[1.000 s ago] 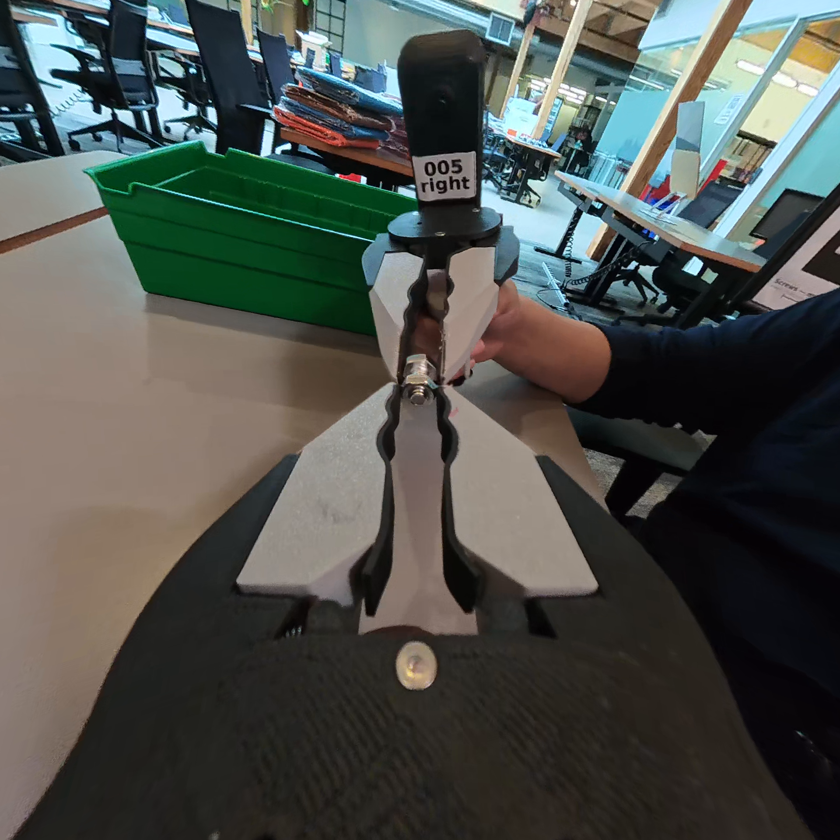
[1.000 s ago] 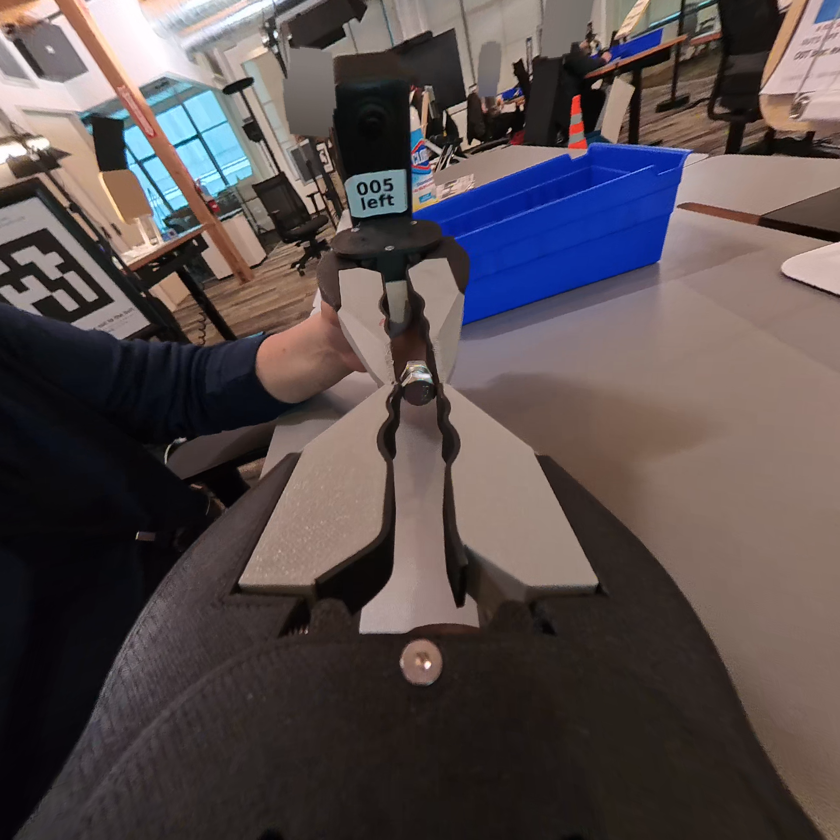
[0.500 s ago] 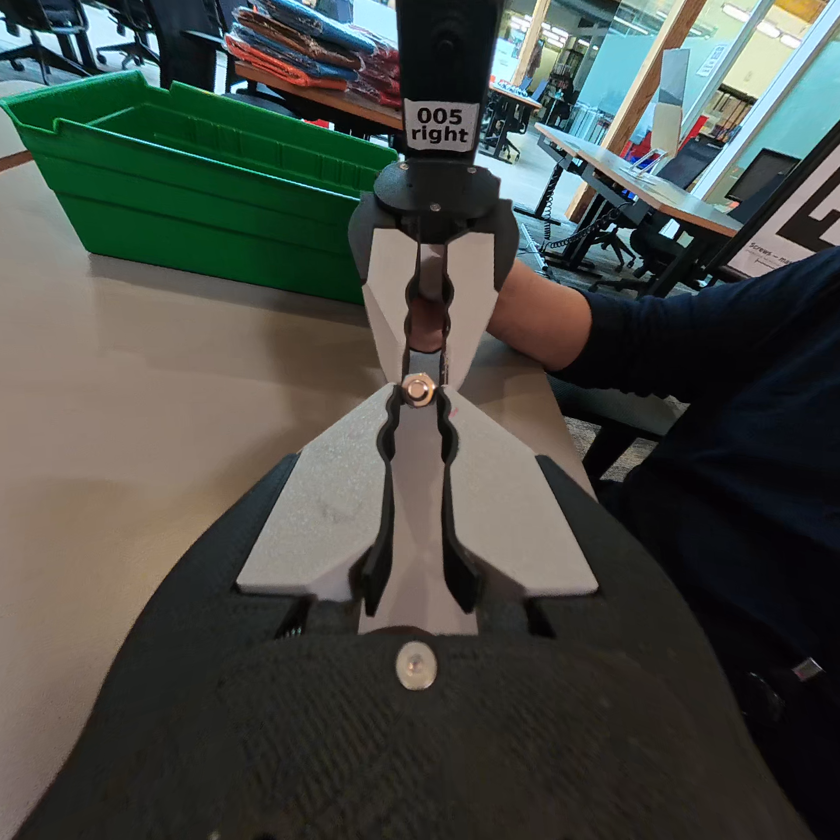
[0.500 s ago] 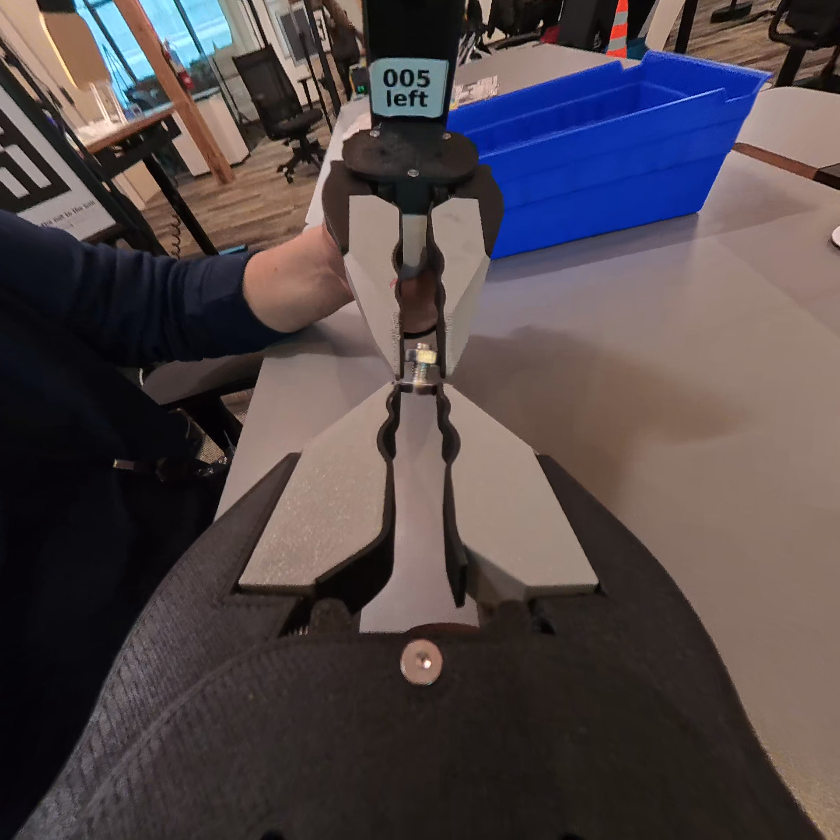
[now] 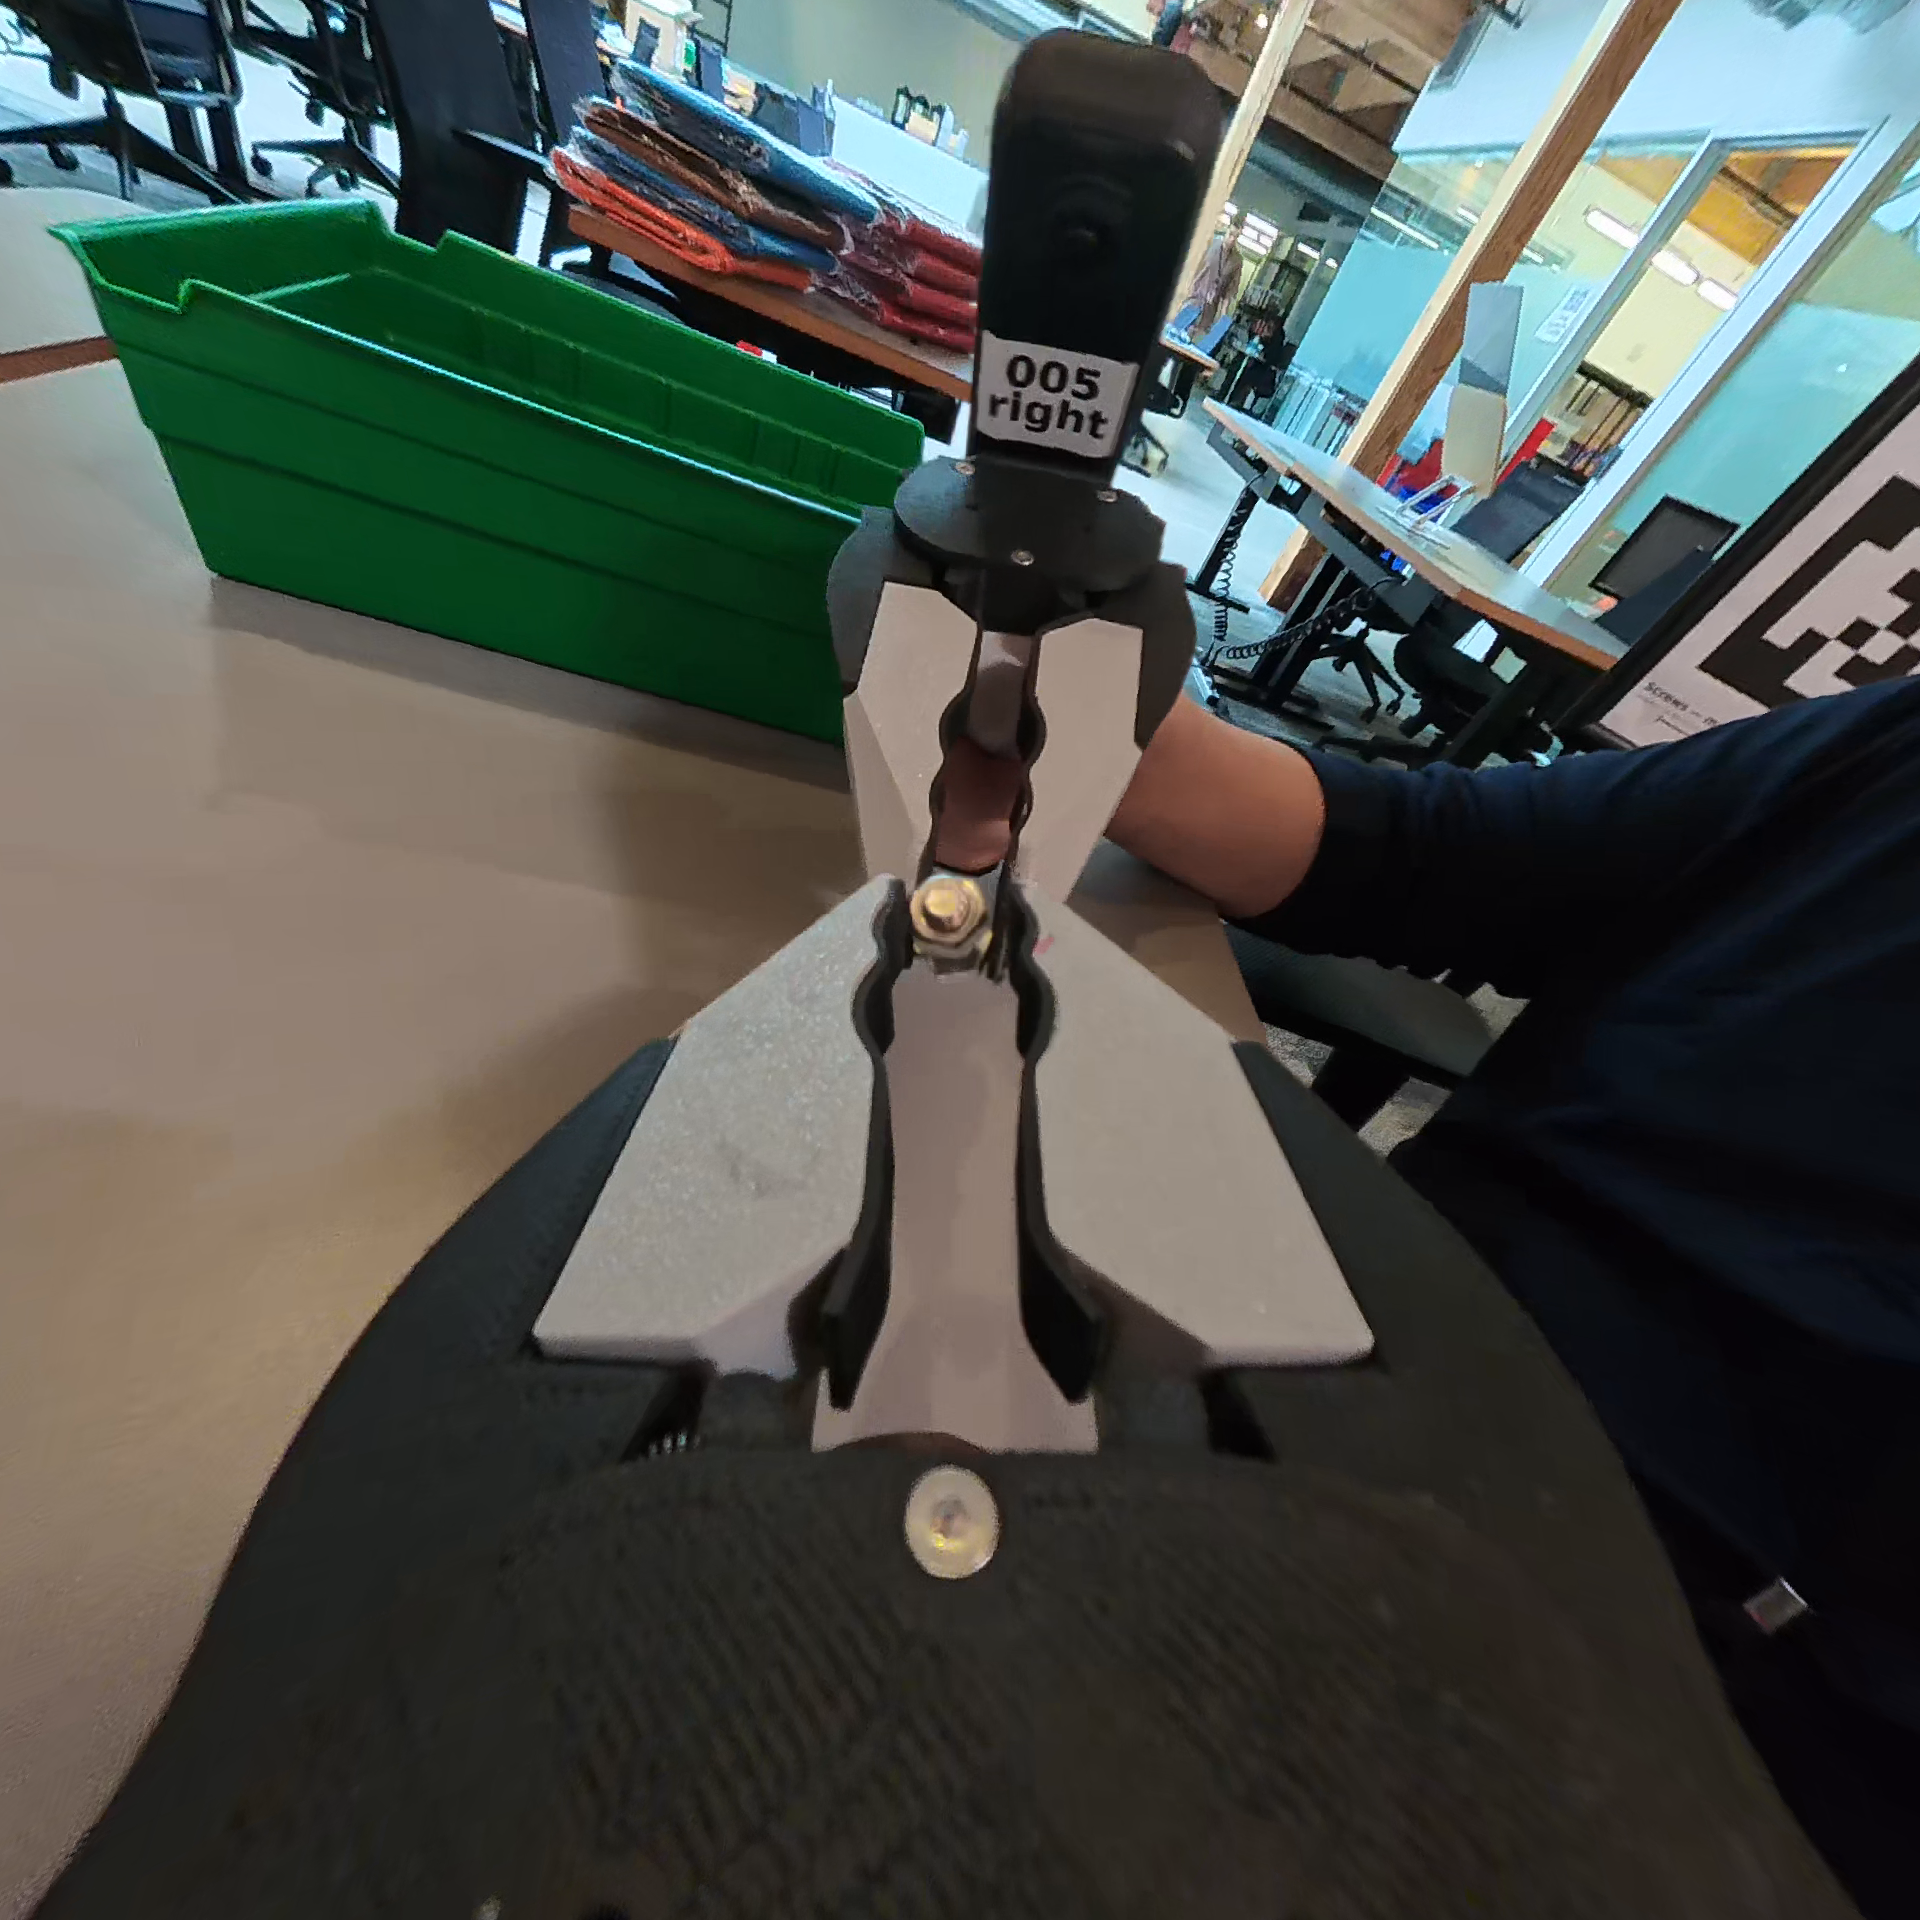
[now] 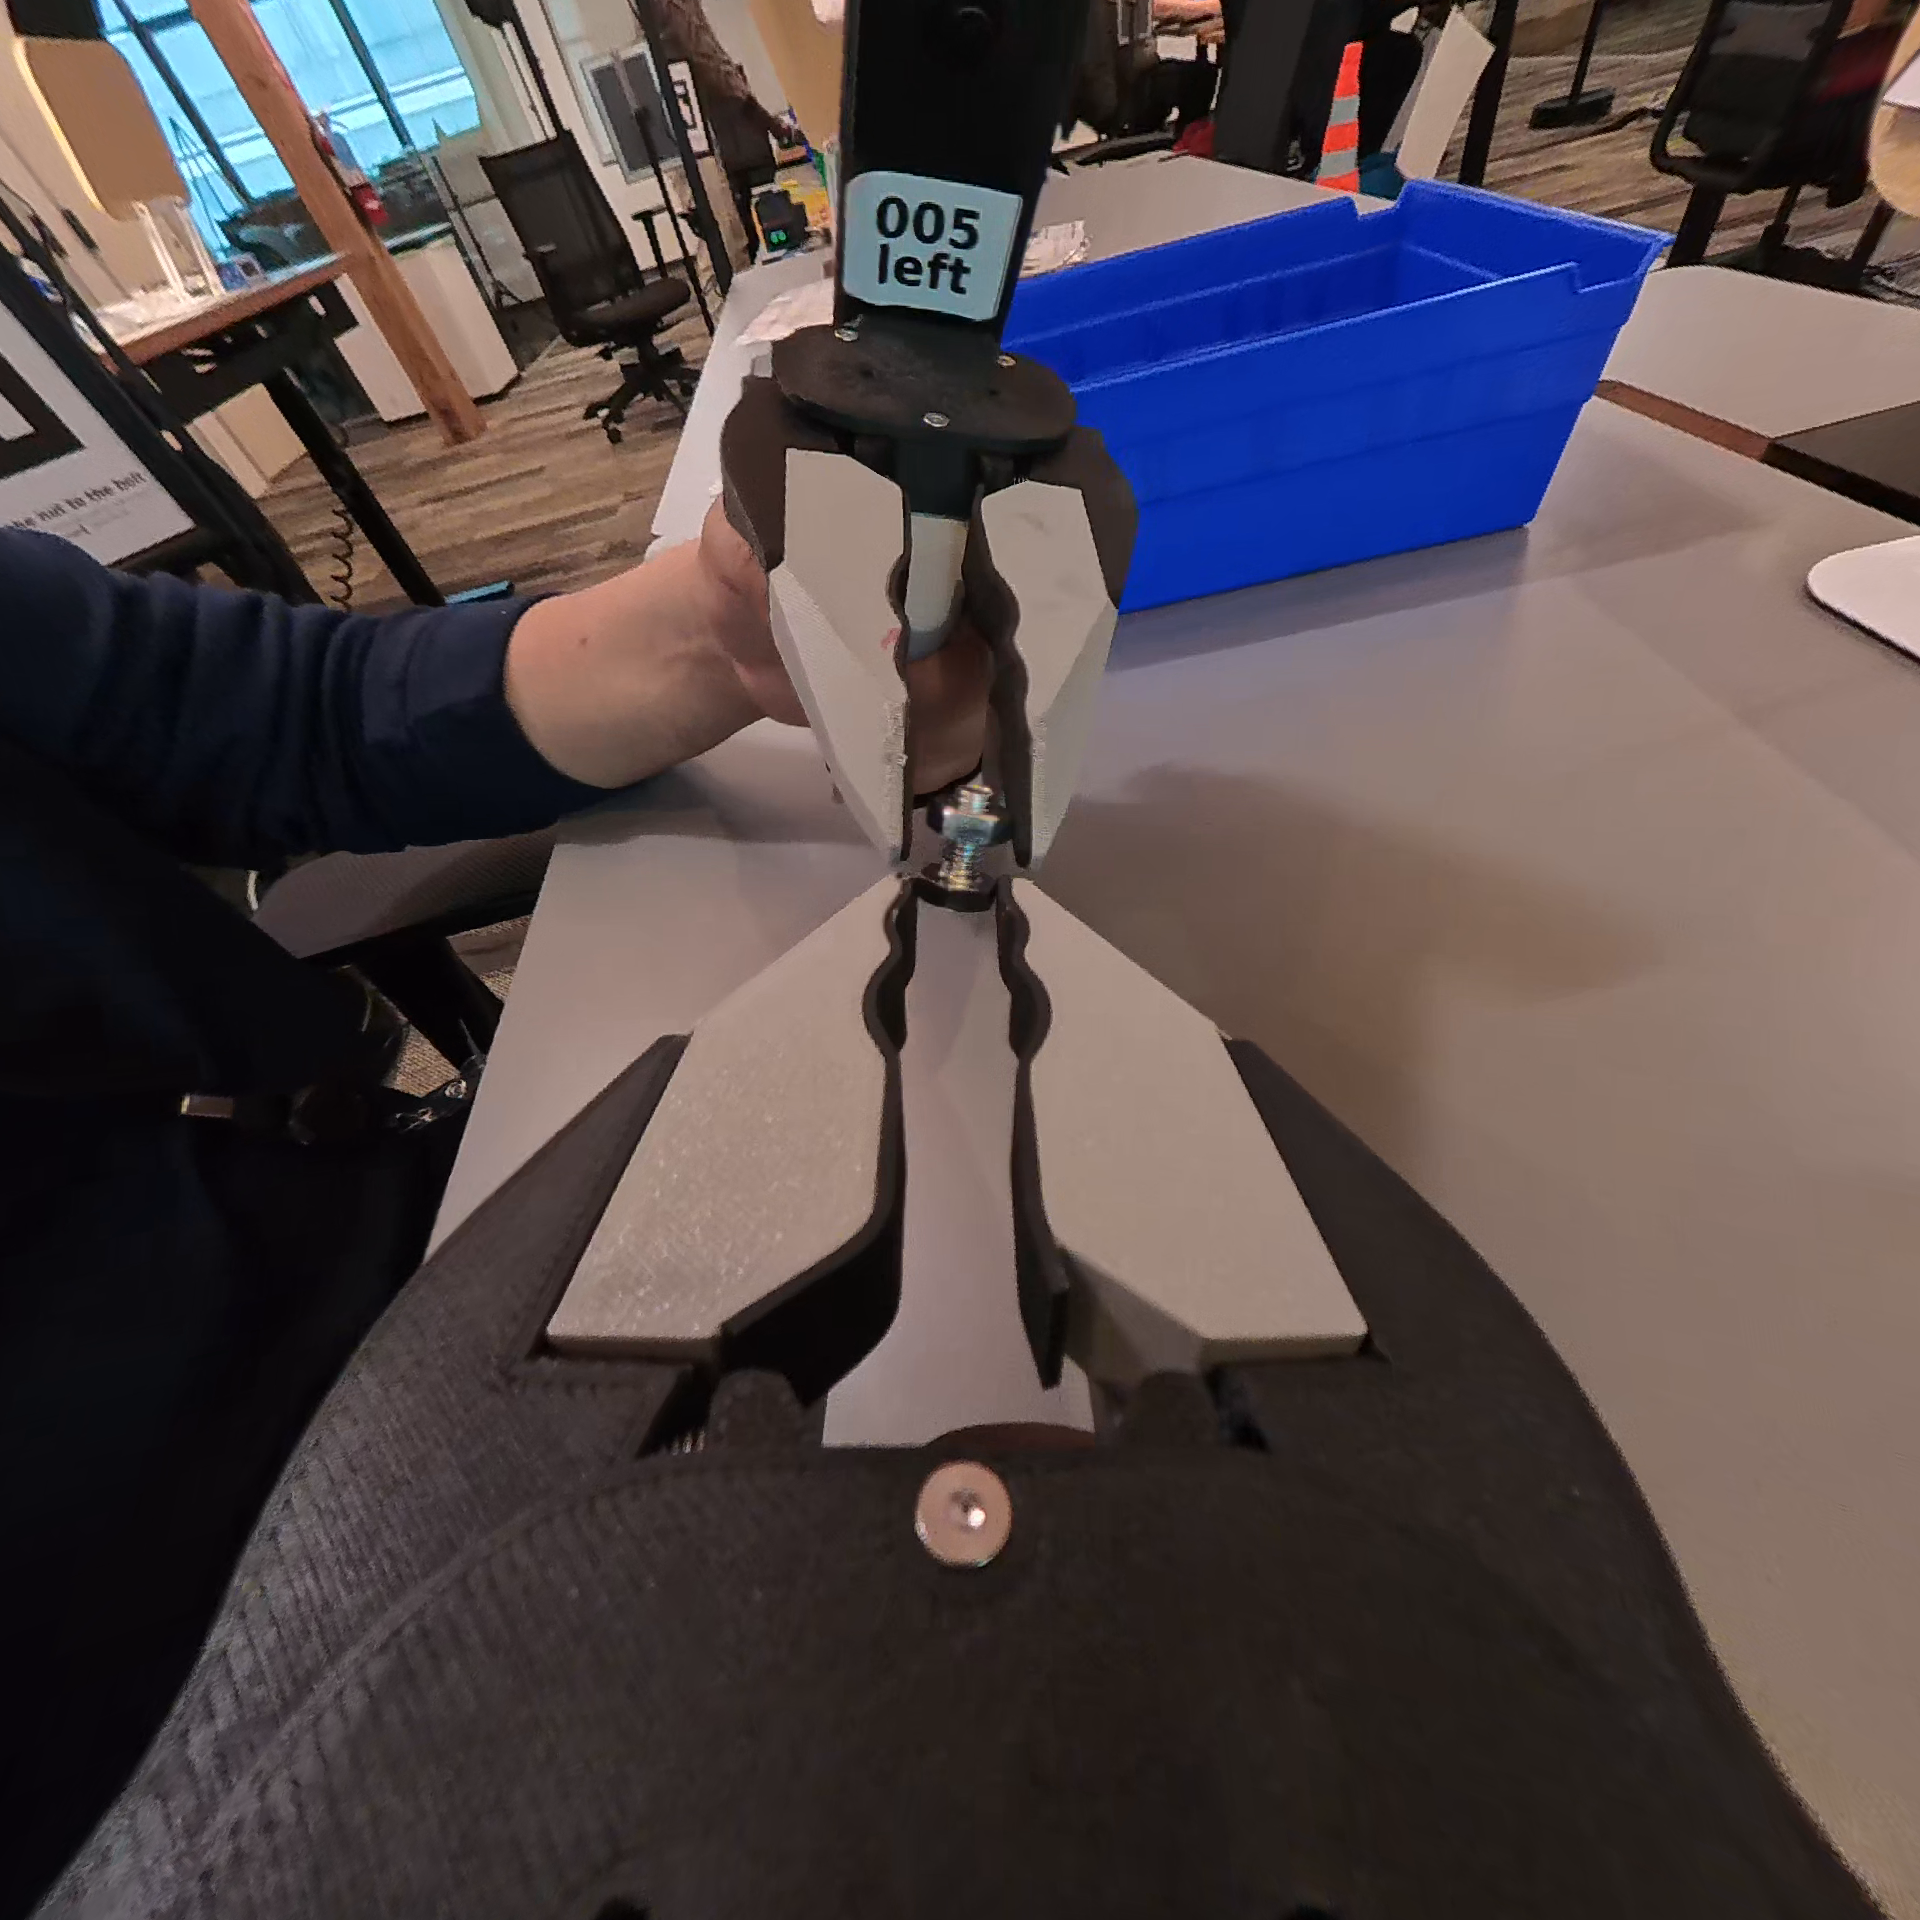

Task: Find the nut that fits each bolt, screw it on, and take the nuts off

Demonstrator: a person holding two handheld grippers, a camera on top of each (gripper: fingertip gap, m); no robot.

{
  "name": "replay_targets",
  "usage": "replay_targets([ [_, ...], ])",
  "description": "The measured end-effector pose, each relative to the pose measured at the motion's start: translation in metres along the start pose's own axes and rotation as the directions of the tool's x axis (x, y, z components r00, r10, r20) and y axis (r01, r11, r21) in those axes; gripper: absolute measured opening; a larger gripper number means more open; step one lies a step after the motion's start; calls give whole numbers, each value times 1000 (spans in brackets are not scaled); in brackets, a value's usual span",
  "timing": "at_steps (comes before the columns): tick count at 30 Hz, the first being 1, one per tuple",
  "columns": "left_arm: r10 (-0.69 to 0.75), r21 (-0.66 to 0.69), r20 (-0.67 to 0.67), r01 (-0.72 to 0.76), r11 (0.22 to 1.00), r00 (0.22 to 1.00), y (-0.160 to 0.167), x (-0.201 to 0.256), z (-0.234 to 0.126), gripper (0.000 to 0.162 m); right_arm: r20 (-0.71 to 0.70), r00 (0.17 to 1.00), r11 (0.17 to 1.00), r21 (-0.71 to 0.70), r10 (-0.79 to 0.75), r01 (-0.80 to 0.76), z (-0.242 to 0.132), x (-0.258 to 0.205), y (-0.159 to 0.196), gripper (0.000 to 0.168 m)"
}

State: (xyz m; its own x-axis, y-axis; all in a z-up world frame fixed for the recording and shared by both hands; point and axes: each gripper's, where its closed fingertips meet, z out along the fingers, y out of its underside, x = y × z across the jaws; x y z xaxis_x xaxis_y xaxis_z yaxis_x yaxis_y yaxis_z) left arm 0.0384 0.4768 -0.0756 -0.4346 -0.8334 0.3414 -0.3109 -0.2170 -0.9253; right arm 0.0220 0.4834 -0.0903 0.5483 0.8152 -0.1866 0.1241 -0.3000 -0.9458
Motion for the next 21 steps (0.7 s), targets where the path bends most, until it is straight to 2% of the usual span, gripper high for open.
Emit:
replay_targets([
  [2,9,0,15,-9,1000,1000,0,-2,1,12,-4,1000,1000,-4,-6,6,3,0,1,12],
  [7,5,20,33,-6,1000,999,-4,-4,-2,12,-37,999,999,23,-30,31,1,3,-4,12],
  [13,-53,96,24,50,994,998,-16,-9,-12,21,-66,998,997,73,-8,13,-8,10,-12,12],
  [21,-35,52,36,33,998,999,-7,-9,-4,19,-88,996,995,100,-10,19,-7,13,-15,12],
])
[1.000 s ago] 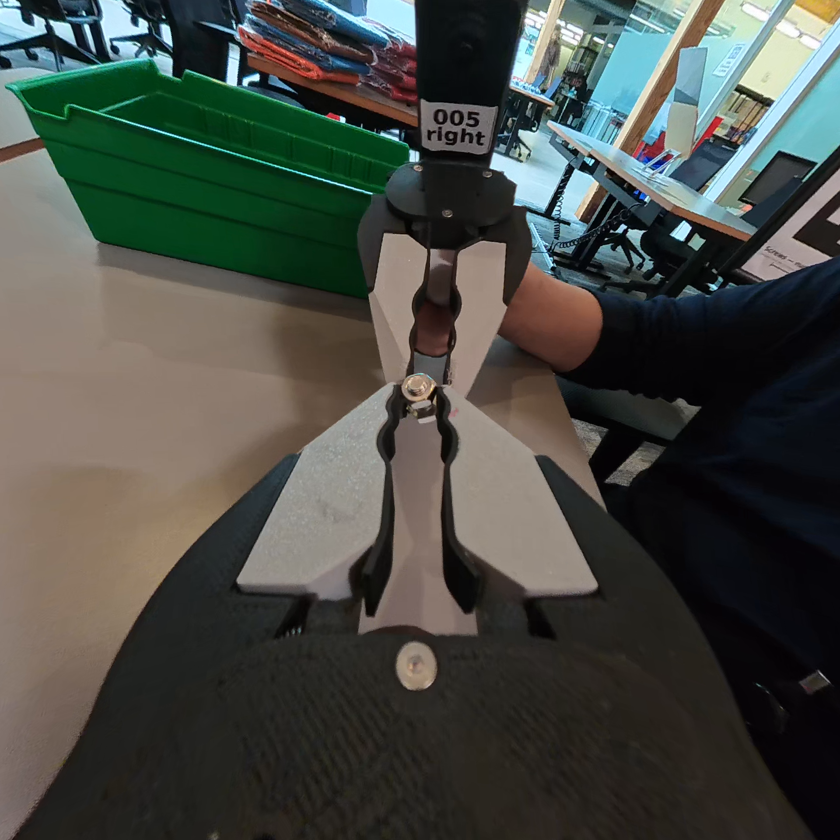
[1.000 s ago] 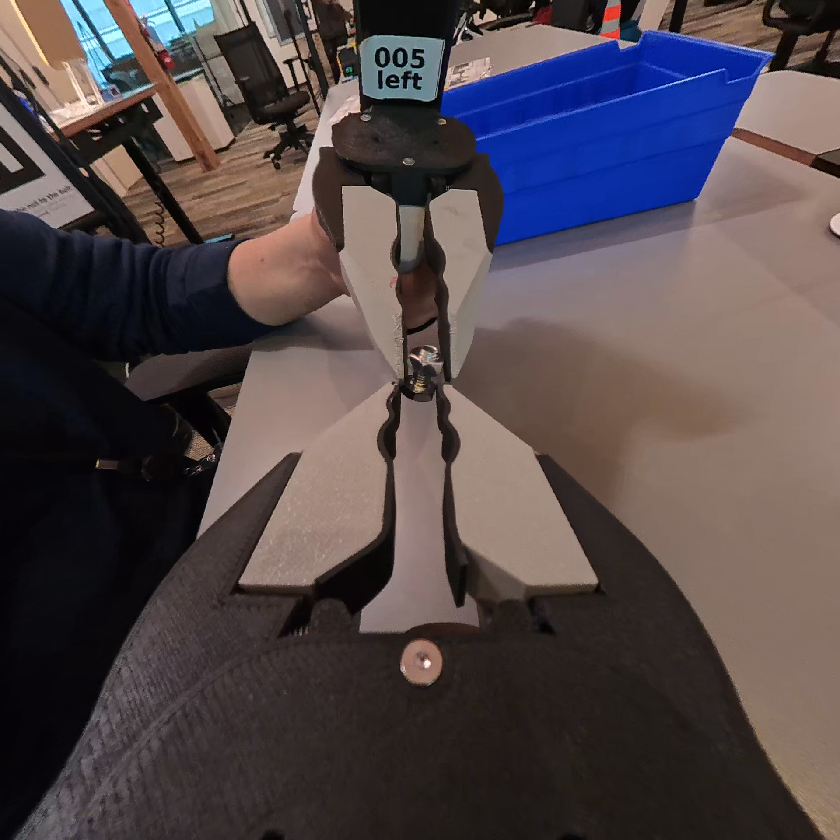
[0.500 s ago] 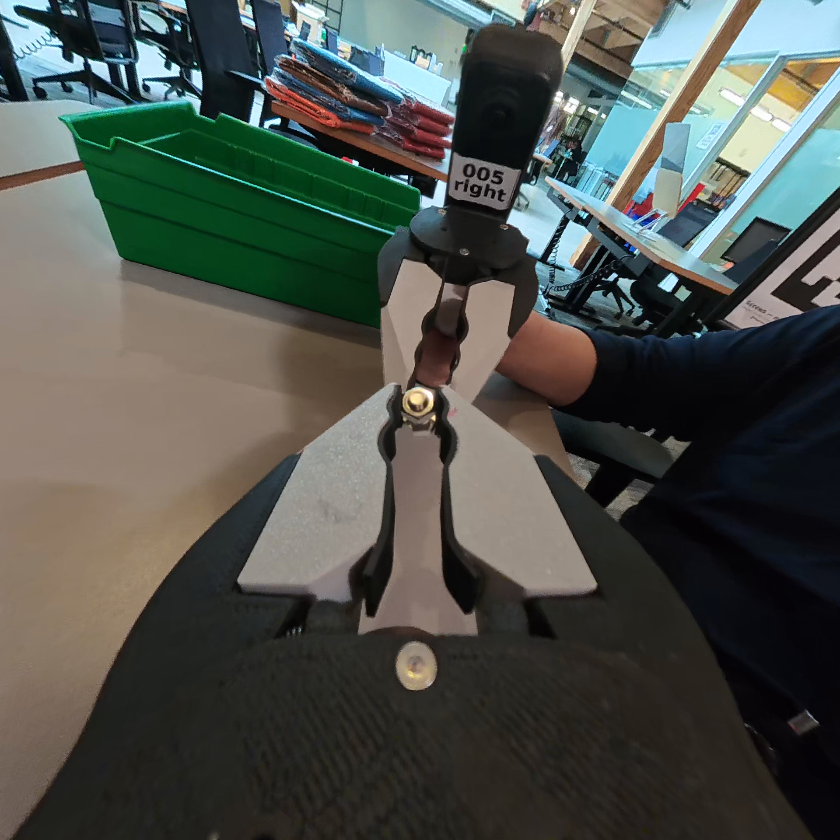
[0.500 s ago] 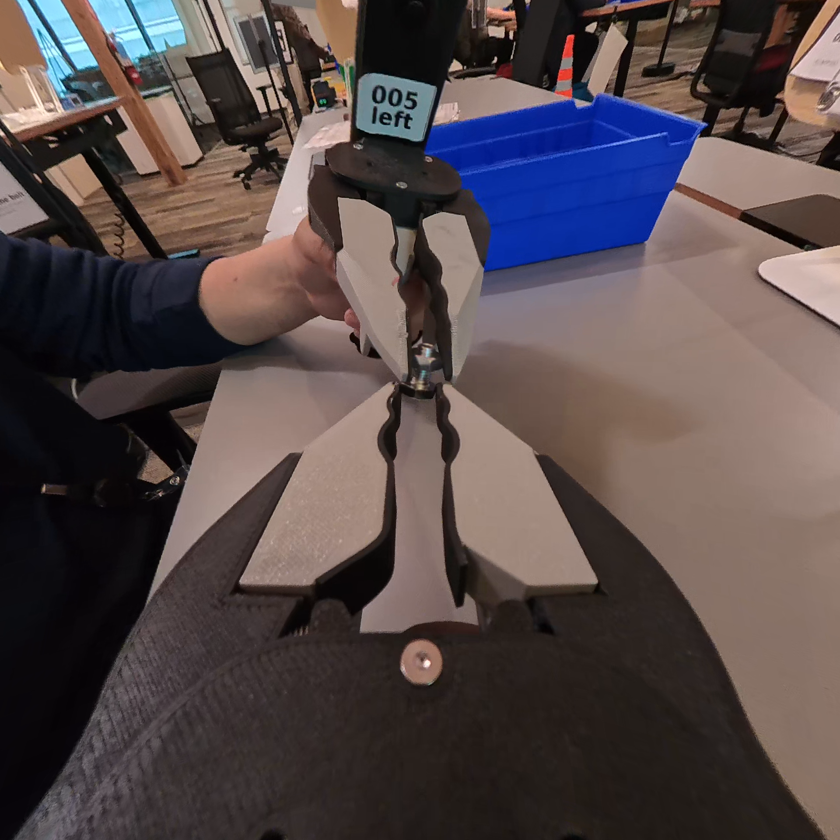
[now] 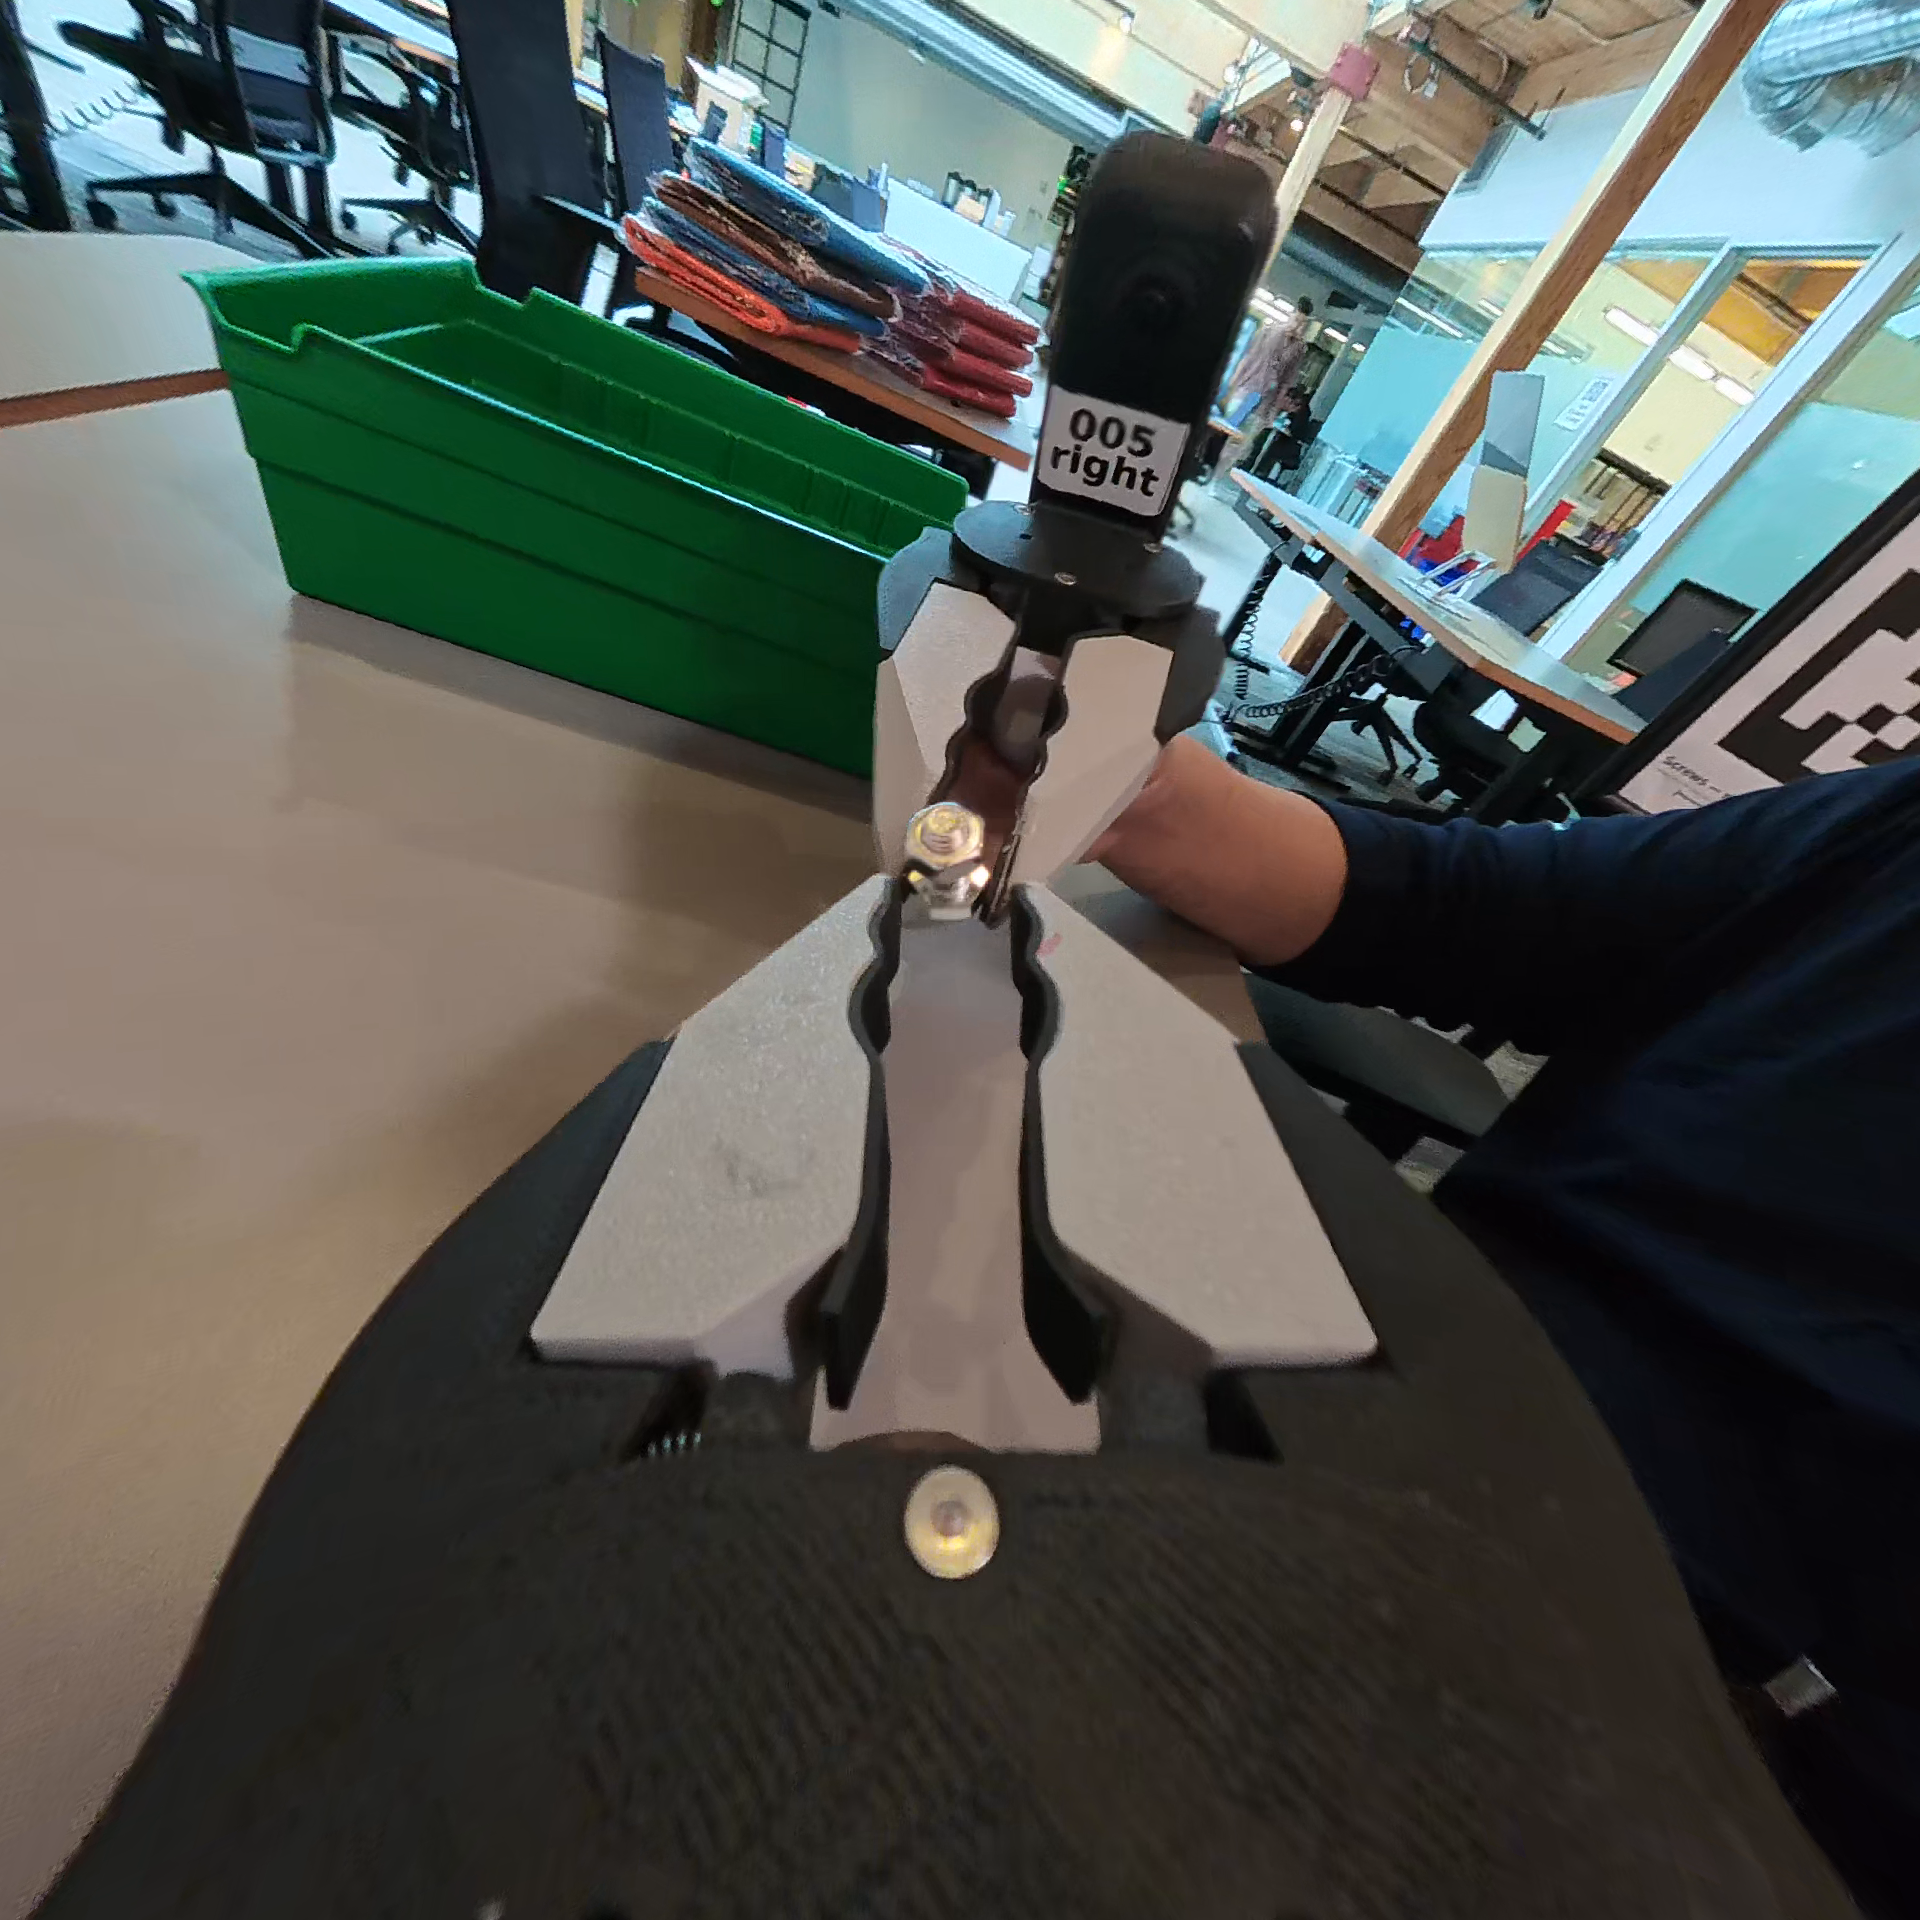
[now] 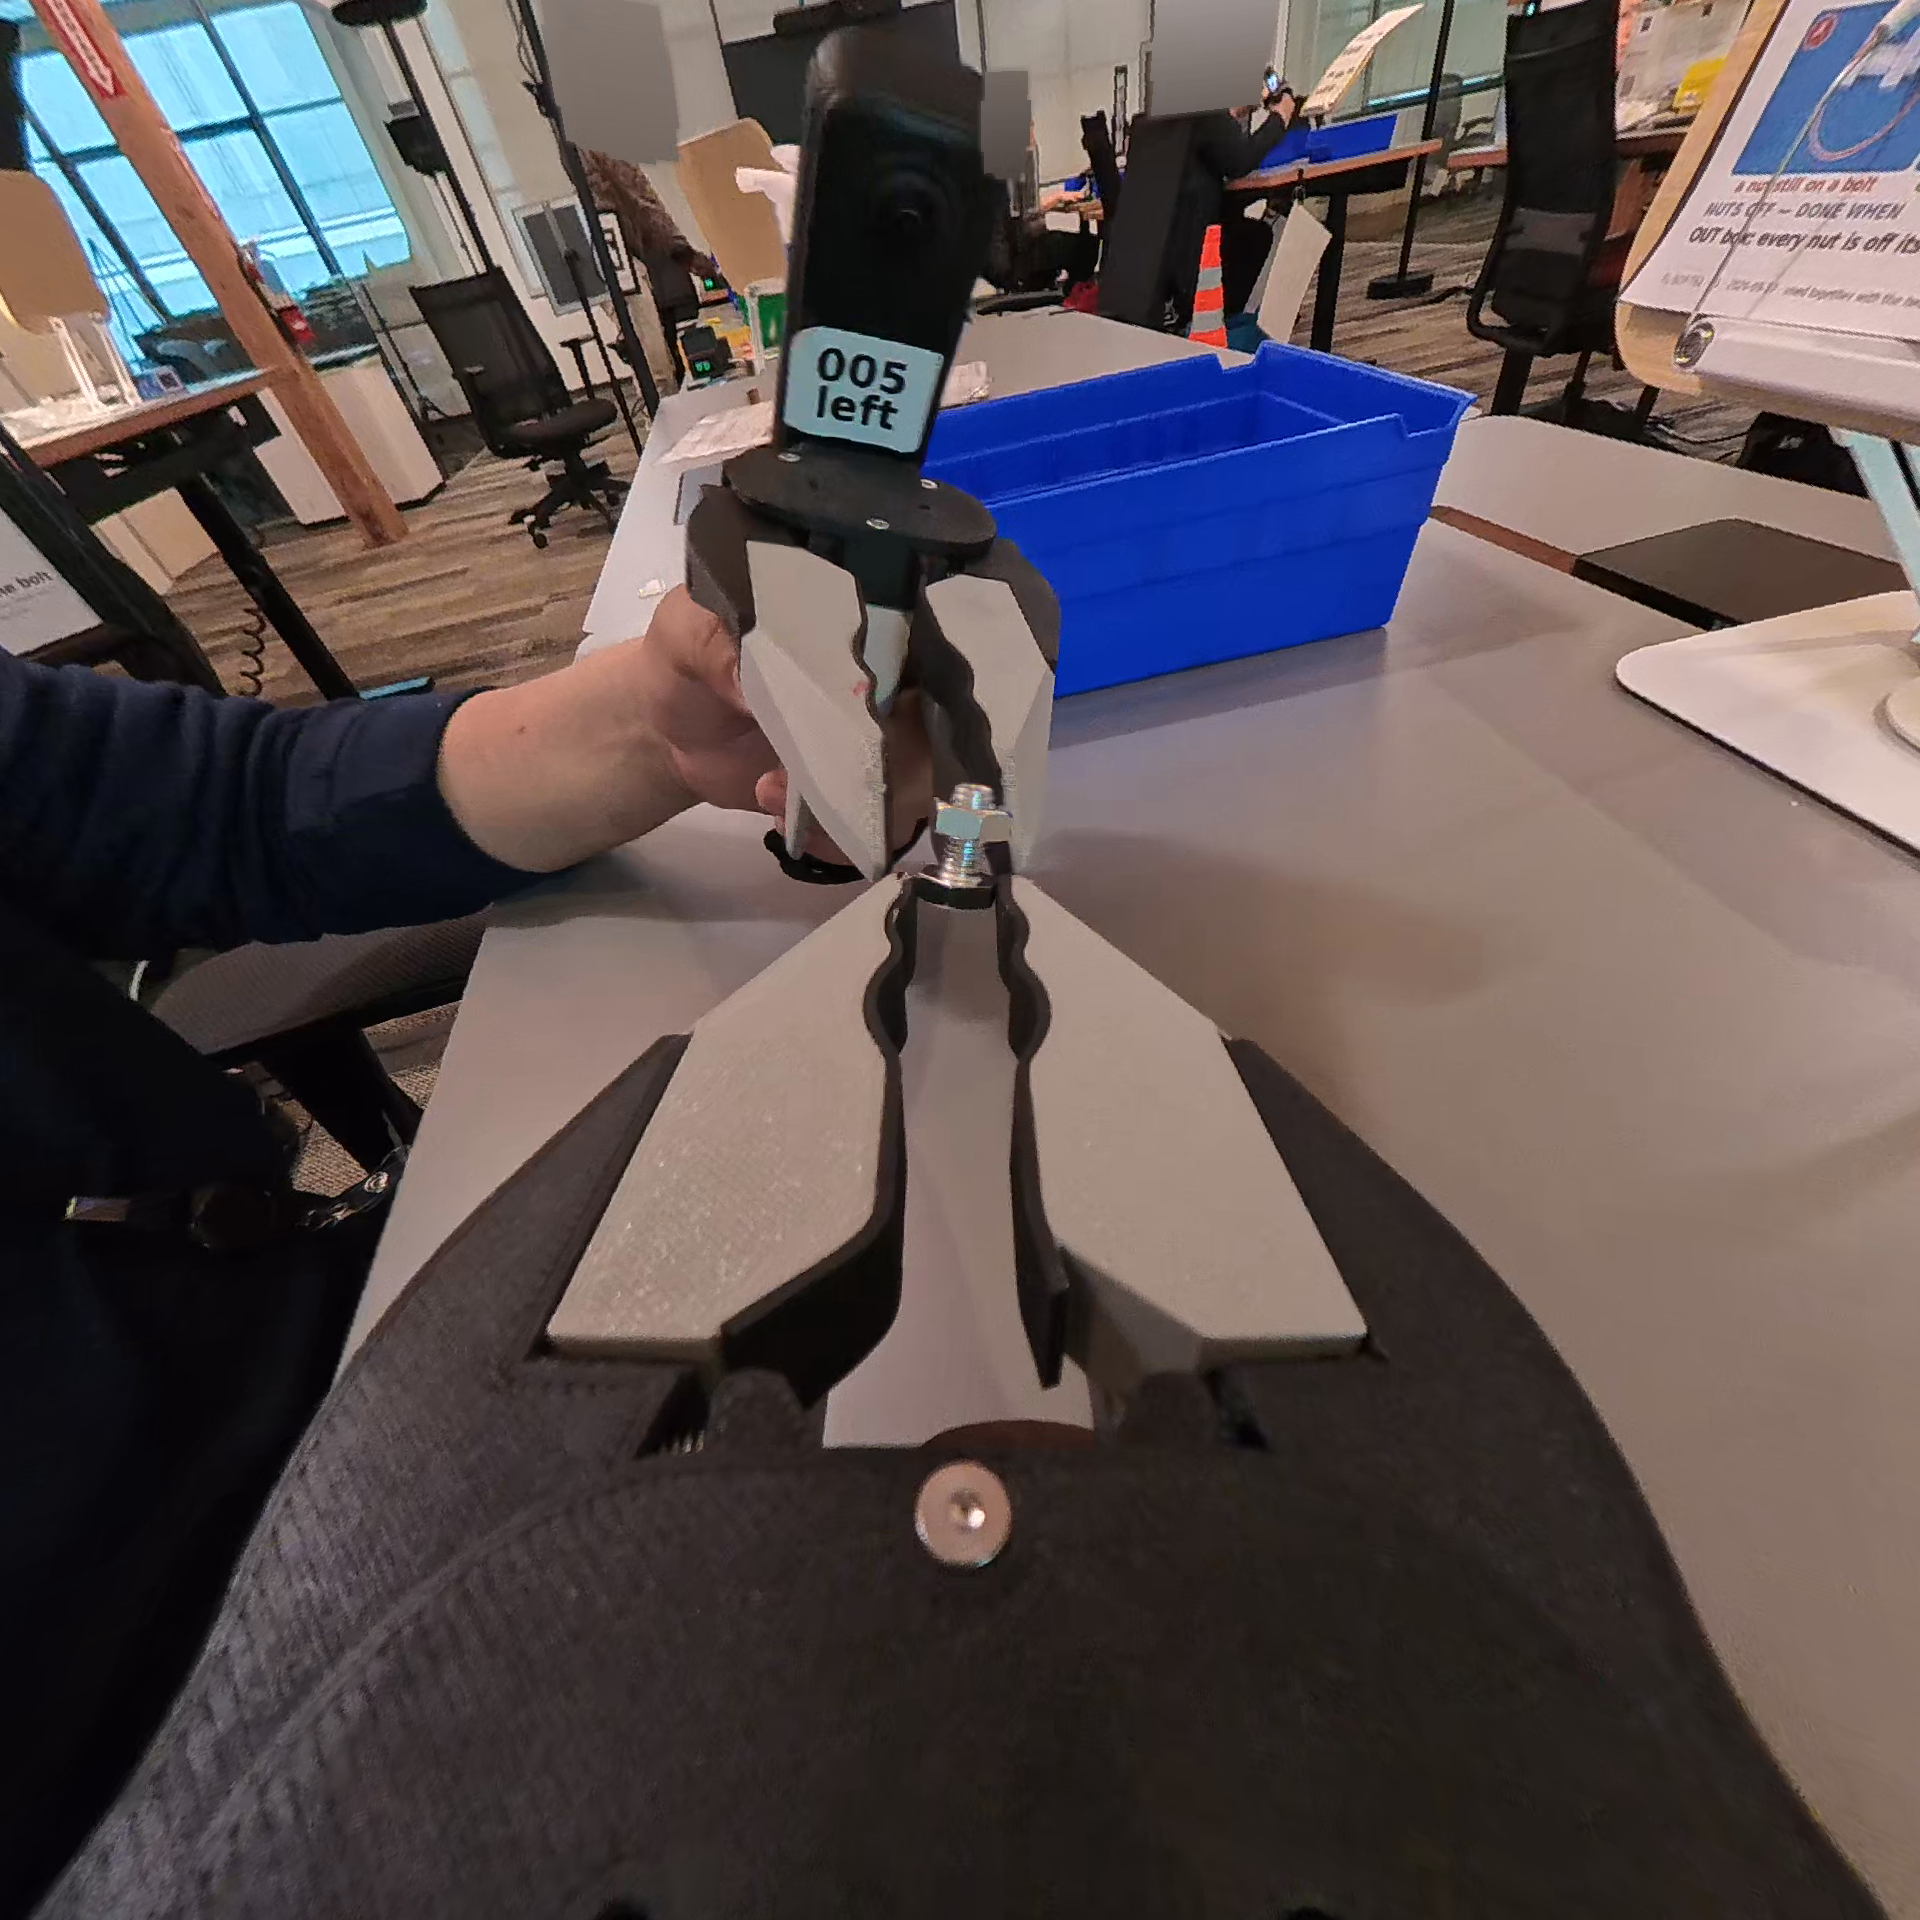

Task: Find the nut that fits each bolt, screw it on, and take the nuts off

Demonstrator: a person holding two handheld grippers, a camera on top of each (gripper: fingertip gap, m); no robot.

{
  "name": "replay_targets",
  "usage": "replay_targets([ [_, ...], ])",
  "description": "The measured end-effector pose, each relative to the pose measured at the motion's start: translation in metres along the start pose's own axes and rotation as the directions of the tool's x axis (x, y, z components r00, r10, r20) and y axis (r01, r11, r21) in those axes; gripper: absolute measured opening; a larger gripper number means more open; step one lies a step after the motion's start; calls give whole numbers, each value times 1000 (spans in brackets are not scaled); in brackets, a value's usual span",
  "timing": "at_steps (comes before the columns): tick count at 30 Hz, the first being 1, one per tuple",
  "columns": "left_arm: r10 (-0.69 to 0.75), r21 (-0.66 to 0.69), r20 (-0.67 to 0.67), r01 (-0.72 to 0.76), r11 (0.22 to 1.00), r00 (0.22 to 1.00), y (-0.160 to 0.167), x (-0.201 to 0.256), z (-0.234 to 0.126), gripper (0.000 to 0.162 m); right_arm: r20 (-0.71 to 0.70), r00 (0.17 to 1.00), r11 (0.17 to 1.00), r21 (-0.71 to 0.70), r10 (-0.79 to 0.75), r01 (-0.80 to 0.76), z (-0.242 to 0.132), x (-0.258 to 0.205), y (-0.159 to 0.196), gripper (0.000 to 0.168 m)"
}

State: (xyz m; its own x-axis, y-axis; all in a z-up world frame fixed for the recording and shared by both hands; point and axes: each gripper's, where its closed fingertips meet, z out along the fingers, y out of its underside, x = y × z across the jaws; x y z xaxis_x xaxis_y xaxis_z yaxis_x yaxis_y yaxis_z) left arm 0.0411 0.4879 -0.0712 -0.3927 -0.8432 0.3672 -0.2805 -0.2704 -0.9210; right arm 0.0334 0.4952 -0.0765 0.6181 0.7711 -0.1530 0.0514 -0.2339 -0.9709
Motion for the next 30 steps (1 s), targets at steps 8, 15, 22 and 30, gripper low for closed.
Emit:
replay_targets([
  [8,-20,68,5,20,998,1000,-6,-3,1,4,-21,999,1000,-7,-28,28,2,1,1,12],
  [15,22,11,28,-22,1000,999,0,-3,2,10,-45,997,997,-49,-56,54,4,2,6,12],
  [22,58,4,75,-58,998,996,1,-8,3,6,-116,982,986,-87,-150,140,5,6,7,12],
  [30,198,-29,169,-196,980,965,0,-10,4,5,-165,962,973,-116,-217,200,4,9,7,13],
])
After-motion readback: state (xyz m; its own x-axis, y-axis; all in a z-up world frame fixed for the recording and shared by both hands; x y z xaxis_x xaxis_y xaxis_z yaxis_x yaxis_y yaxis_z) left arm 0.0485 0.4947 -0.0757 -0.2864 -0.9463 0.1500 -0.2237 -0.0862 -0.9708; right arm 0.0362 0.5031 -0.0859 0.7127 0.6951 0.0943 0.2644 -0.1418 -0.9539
